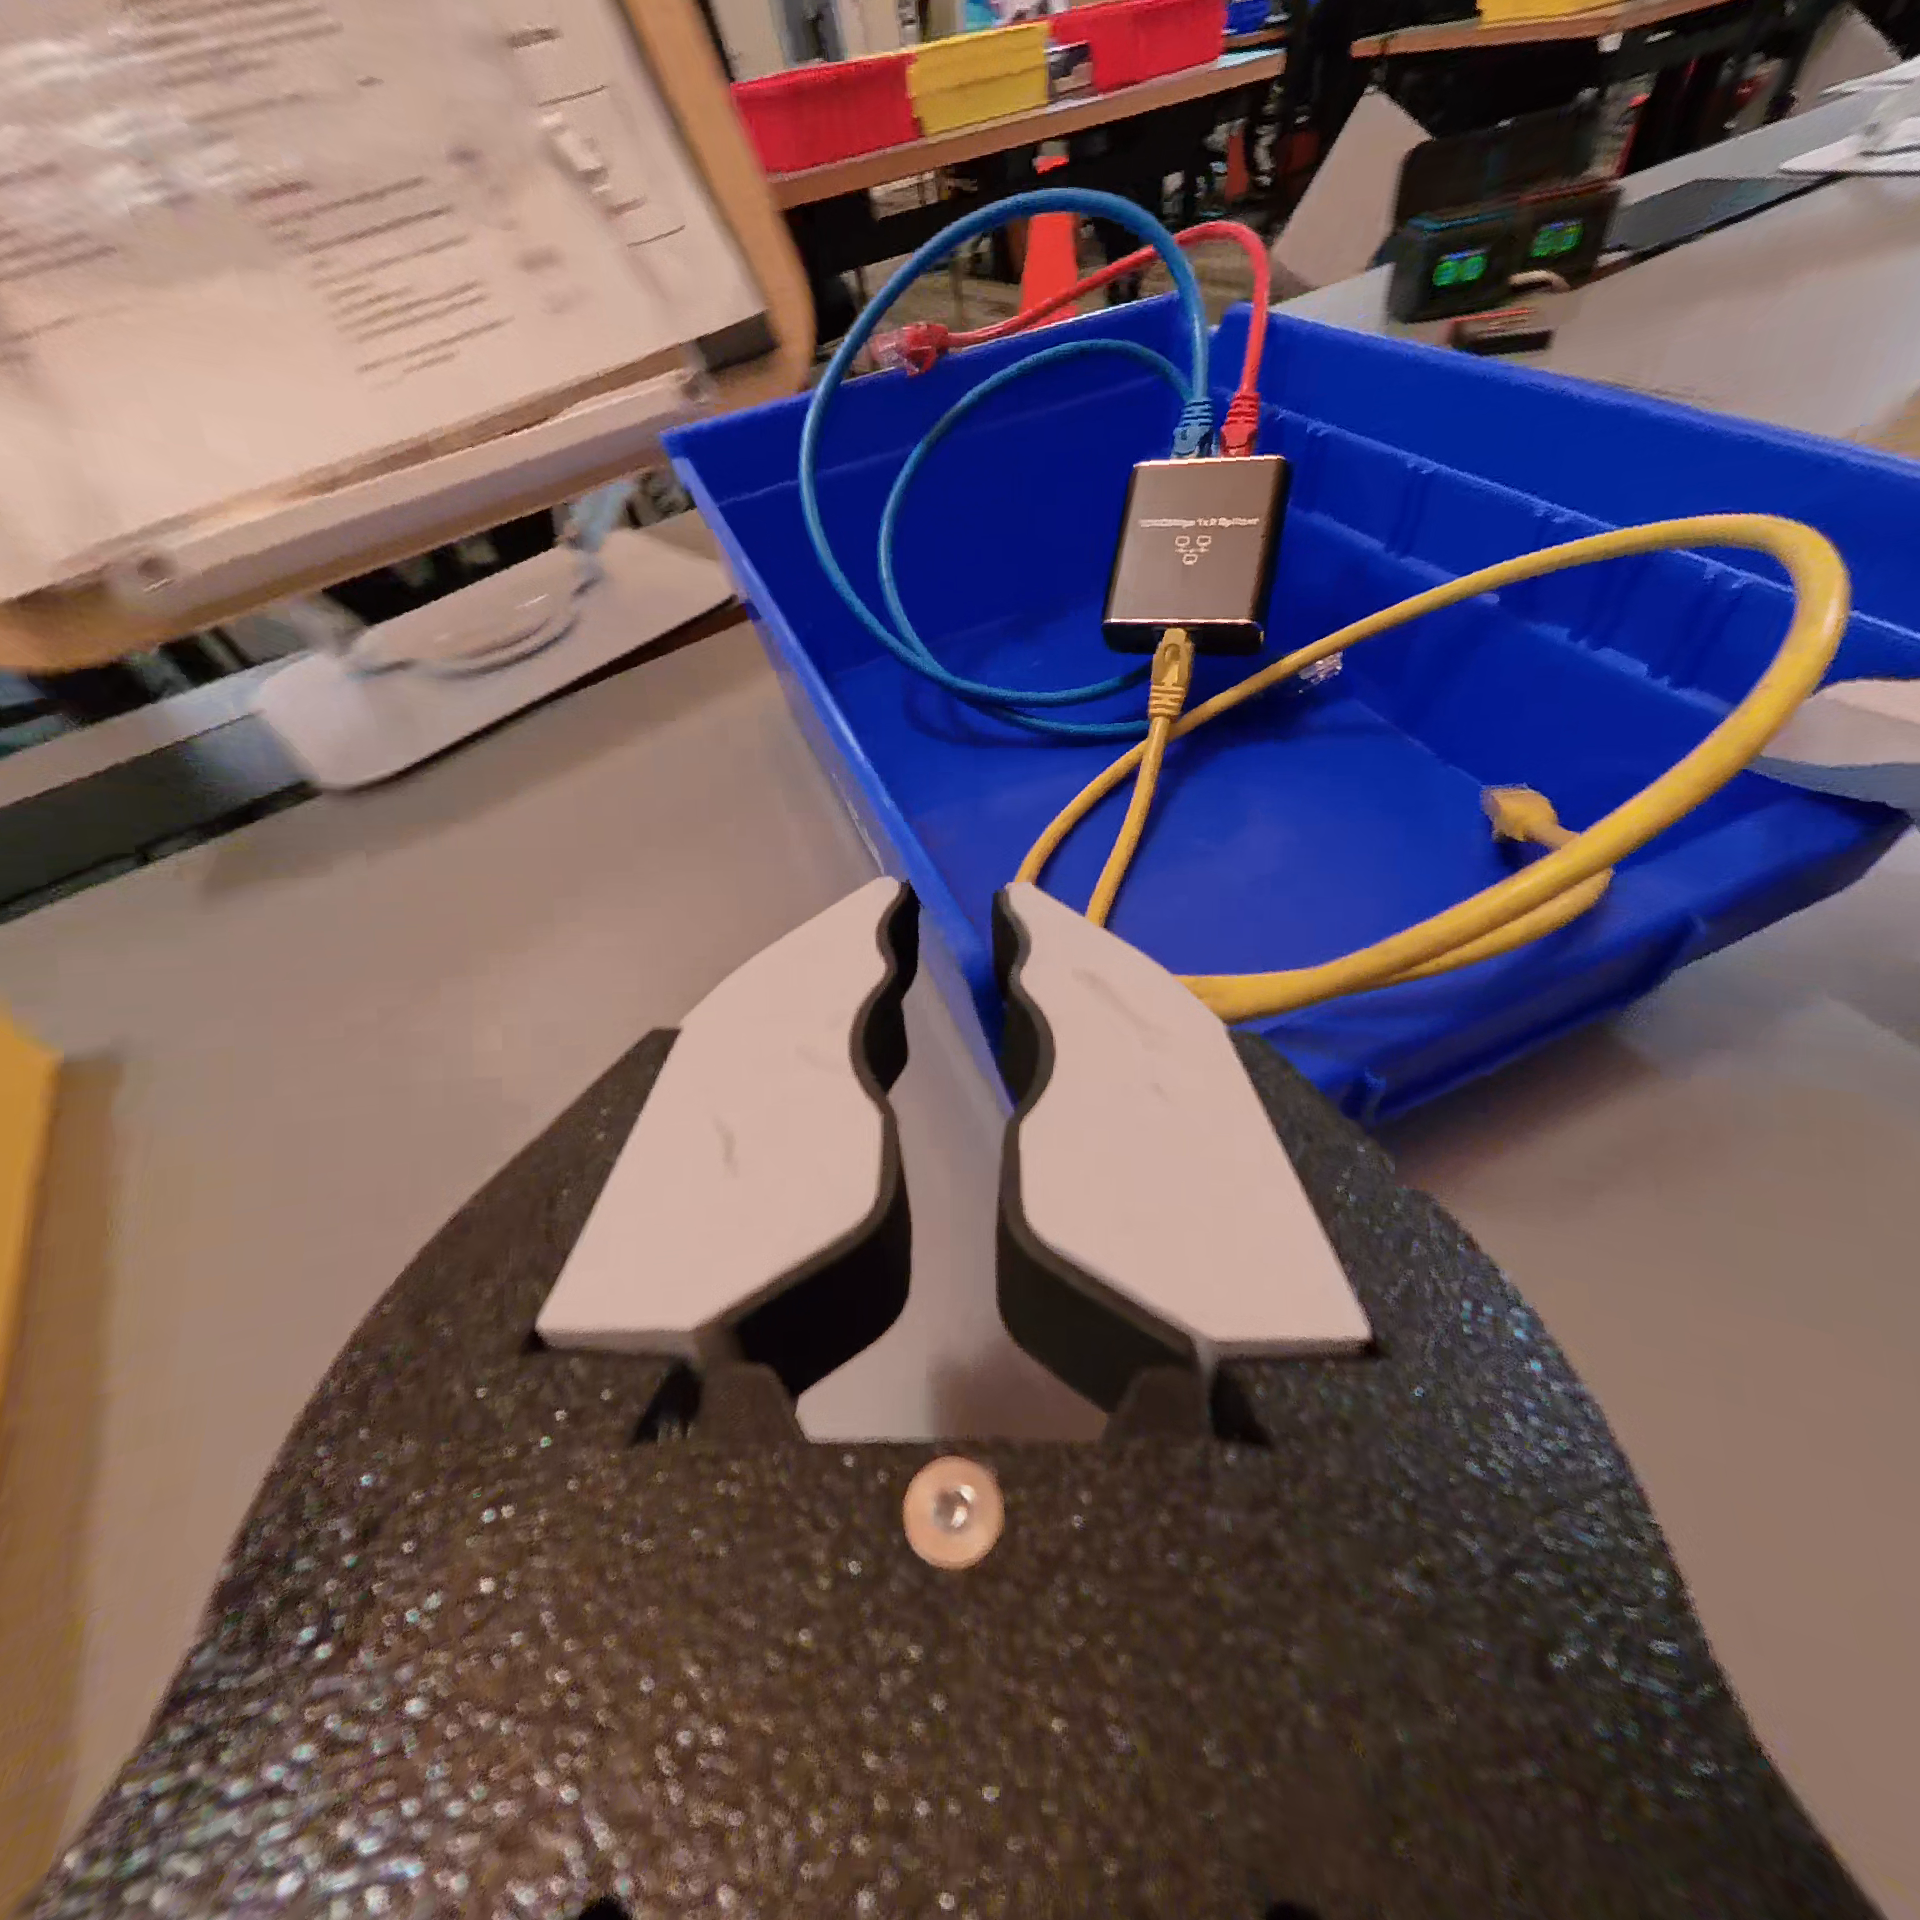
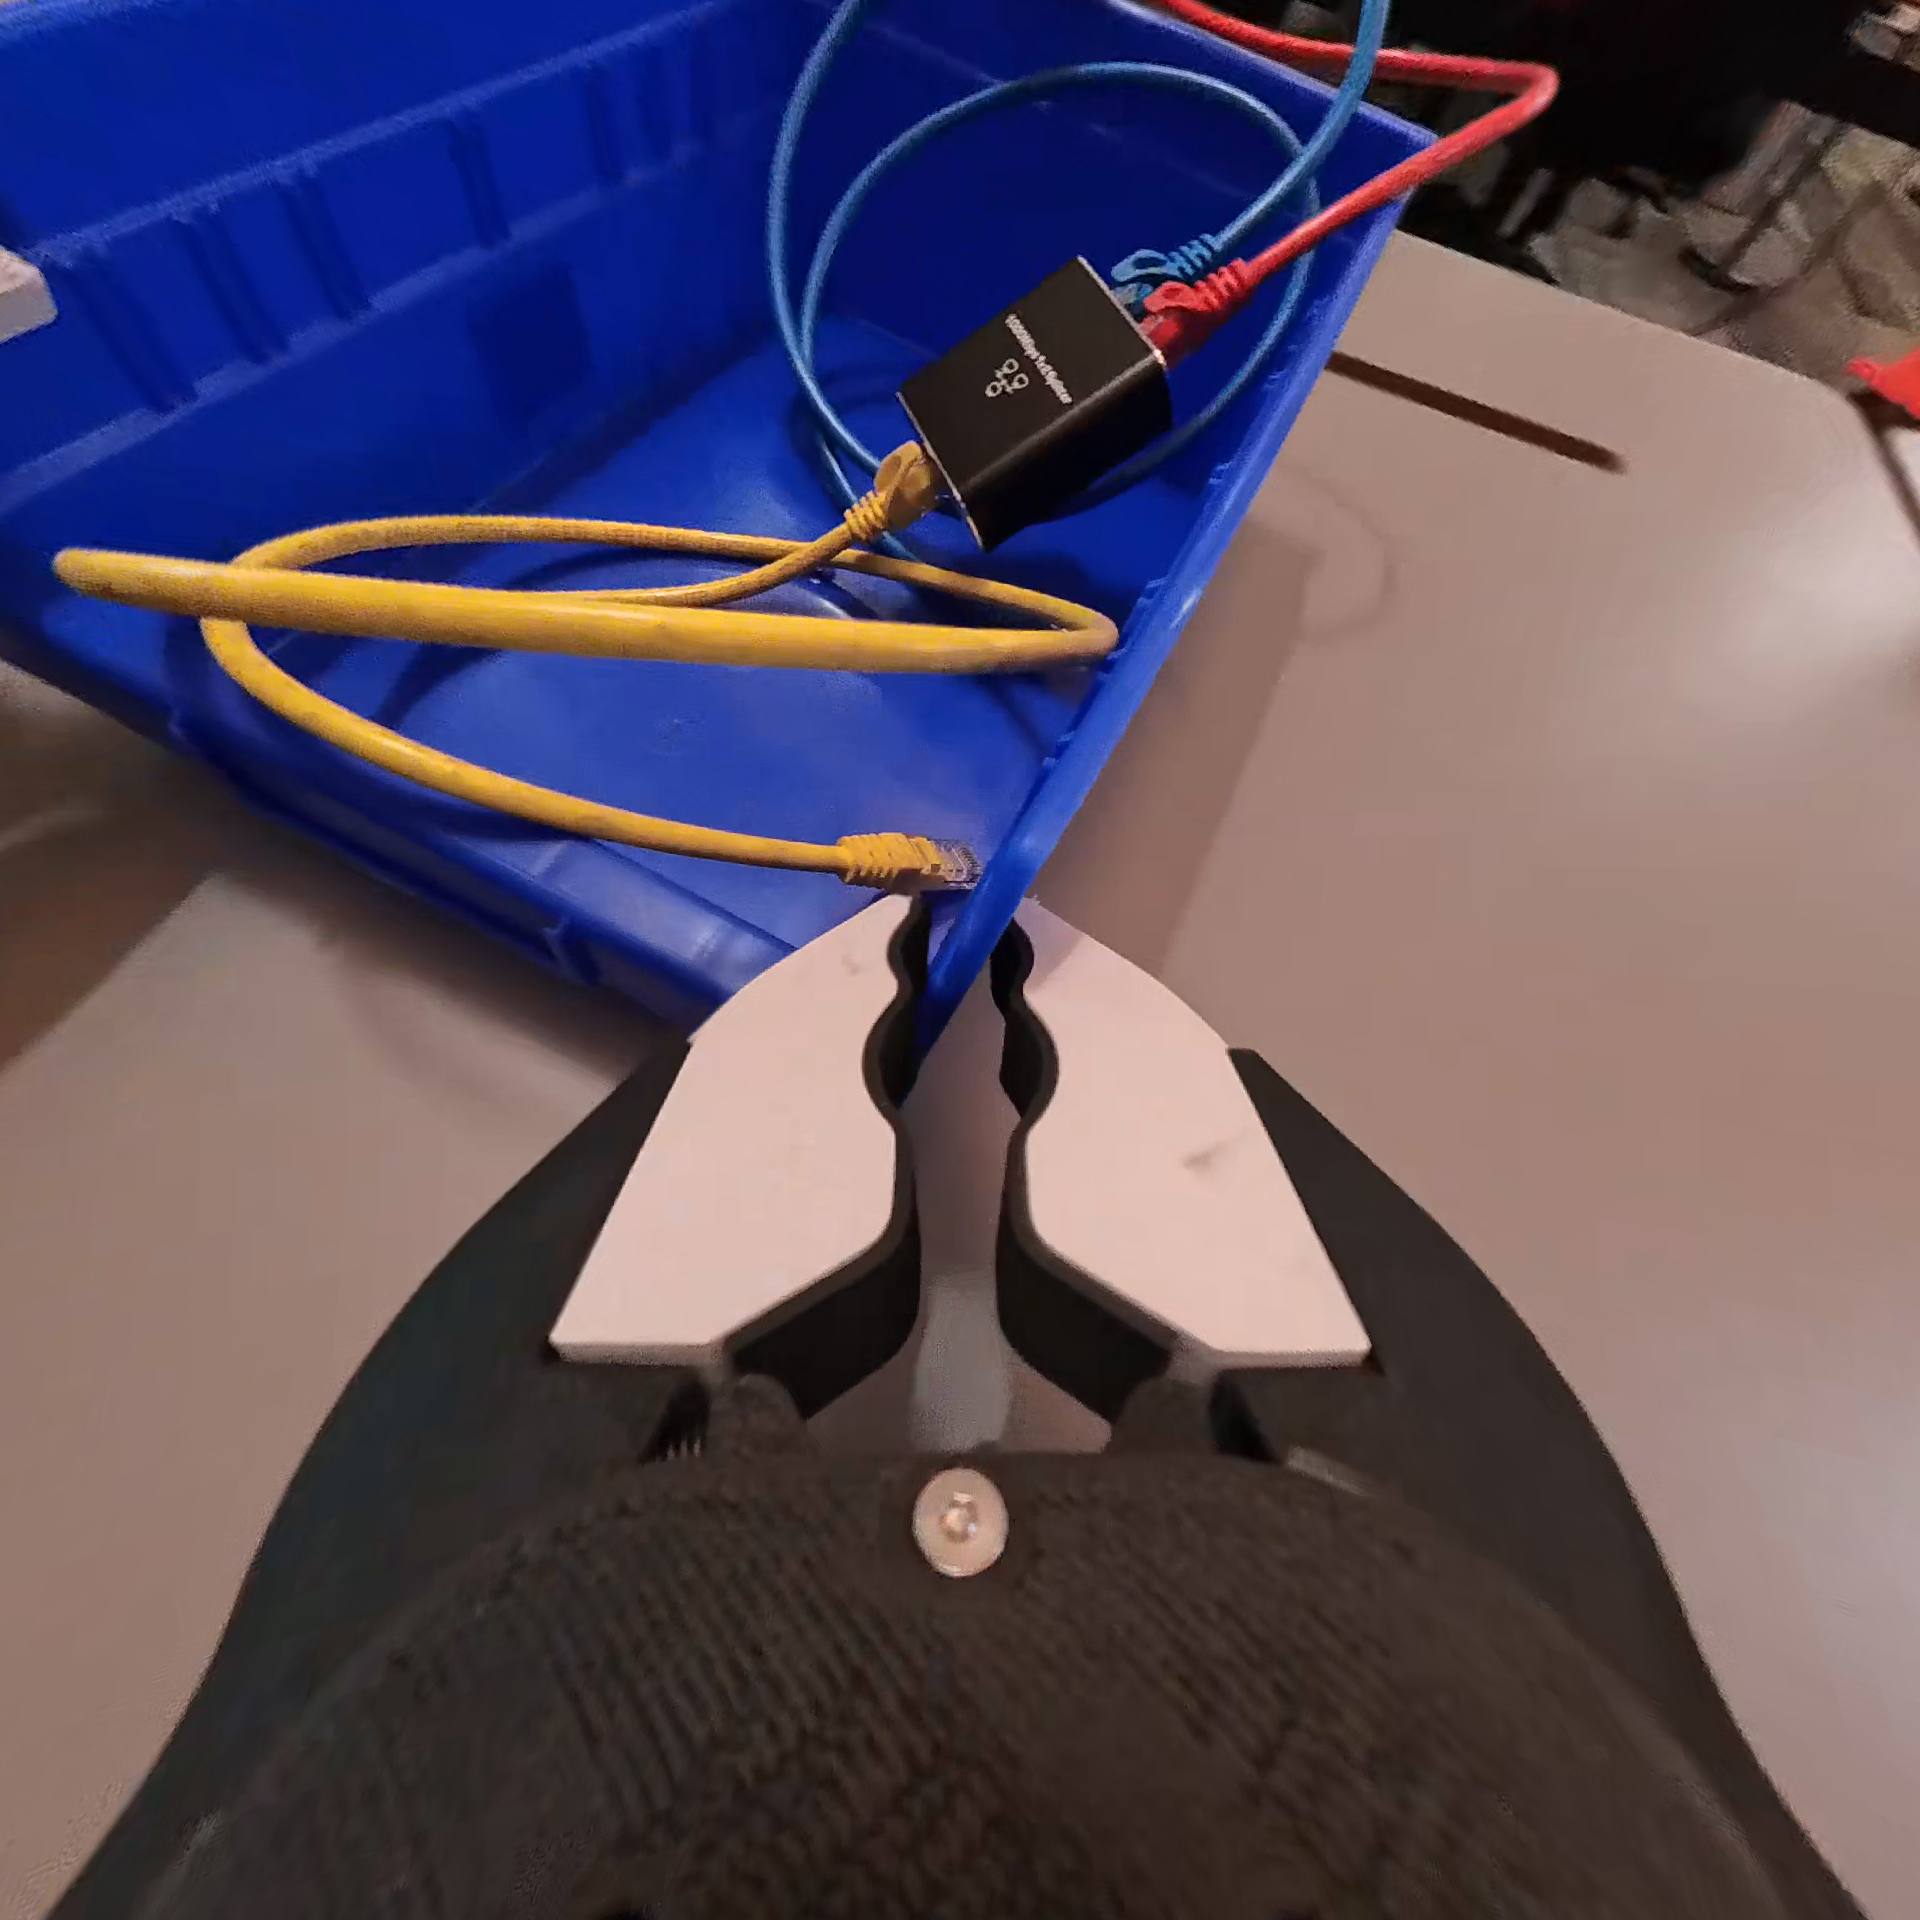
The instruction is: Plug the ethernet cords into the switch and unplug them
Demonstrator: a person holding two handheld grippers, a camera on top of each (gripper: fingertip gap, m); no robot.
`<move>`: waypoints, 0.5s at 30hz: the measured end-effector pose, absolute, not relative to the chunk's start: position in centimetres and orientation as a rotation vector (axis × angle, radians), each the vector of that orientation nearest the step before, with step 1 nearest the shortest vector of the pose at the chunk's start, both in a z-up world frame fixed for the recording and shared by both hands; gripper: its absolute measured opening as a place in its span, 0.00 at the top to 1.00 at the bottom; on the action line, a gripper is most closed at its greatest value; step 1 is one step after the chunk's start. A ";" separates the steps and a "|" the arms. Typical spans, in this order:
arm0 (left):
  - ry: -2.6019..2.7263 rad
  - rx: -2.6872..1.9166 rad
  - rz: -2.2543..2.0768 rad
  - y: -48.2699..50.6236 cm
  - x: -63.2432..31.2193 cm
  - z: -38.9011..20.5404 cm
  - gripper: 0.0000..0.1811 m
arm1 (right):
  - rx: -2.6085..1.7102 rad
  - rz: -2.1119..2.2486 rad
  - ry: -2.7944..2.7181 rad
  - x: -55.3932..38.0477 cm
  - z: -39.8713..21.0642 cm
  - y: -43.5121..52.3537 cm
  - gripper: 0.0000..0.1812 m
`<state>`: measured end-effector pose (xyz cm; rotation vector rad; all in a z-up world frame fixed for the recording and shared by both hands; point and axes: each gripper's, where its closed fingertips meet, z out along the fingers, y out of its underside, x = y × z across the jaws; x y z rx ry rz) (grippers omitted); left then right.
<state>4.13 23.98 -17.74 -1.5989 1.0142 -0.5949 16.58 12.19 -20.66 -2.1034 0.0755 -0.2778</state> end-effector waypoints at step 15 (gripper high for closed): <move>0.699 -1.508 -0.590 28.3 -17.1 -11.1 0.88 | -2.040 -0.026 -0.186 3.3 -19.4 15.2 0.70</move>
